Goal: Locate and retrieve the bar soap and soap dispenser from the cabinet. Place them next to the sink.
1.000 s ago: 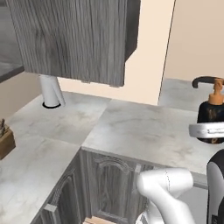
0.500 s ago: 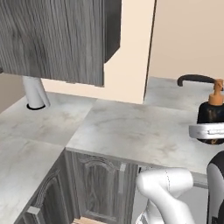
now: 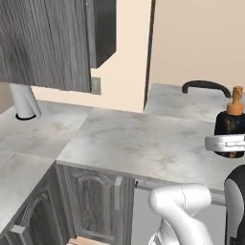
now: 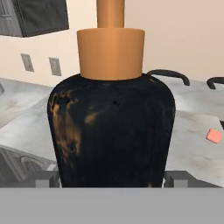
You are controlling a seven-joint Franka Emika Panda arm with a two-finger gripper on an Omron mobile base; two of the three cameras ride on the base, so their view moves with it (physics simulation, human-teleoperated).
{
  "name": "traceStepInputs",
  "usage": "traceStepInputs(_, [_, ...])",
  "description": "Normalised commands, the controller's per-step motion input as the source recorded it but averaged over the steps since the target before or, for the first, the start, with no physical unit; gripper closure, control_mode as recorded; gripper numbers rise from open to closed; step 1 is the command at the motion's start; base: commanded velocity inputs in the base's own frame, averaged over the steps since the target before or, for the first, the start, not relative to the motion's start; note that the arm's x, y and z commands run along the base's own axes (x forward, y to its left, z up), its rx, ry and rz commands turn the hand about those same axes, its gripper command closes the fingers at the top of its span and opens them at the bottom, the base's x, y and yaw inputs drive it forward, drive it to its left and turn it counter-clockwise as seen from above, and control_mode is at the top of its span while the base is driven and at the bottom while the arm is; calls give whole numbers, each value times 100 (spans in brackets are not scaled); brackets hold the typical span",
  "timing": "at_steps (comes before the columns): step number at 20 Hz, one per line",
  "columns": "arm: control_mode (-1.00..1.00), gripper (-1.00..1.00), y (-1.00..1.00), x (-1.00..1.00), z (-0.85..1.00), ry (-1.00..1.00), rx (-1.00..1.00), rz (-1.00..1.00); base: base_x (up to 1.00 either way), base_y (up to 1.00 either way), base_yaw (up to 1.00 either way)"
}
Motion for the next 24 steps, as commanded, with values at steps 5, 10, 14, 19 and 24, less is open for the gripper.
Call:
traceStepInputs(5, [100, 100, 0, 0, 0, 0, 0, 0, -1, -36, -33])
traceStepInputs(10, [100, 100, 0, 0, 0, 0, 0, 0, 0, -15, -43])
traceStepInputs(14, [100, 100, 0, 0, 0, 0, 0, 0, 0, -13, -44])
traceStepInputs(19, [100, 100, 0, 0, 0, 0, 0, 0, 2, -18, -43])
traceStepInputs(24, [100, 100, 0, 0, 0, 0, 0, 0, 4, -22, -35])
